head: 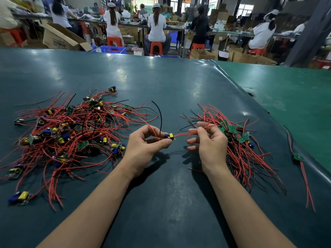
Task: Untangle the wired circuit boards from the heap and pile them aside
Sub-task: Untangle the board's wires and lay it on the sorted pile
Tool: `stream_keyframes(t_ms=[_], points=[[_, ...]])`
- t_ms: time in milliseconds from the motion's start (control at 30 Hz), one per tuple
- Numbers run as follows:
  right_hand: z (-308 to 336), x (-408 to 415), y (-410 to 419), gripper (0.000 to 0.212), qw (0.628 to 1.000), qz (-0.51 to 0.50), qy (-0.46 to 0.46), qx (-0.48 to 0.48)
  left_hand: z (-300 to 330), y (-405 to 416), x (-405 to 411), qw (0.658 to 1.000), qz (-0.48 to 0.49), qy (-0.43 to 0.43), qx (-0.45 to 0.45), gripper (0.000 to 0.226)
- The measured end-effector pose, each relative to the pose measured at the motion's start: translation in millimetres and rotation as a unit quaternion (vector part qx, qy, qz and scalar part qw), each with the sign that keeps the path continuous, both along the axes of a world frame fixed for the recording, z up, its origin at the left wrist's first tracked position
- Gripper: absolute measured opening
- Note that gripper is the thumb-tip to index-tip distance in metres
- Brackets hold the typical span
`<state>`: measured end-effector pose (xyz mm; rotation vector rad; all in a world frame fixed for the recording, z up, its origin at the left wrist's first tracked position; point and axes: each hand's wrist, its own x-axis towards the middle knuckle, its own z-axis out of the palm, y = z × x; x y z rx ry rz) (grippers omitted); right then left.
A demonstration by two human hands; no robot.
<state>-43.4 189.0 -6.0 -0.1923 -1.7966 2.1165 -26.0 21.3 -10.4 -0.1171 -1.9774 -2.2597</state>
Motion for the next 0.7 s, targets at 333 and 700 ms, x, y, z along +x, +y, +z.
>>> stream_keyframes(t_ms=[333,700], points=[[0.0,-2.3,3.6,0.013,0.999,-0.036,0.006,-0.025,0.5,-1.0,0.1,1.000,0.003,-0.002,0.010,0.032],[-0.9,-6.0,8.0,0.011,0.997,-0.075,0.017,-0.027,0.8,0.0,0.5,1.000,-0.007,0.001,0.024,0.031]])
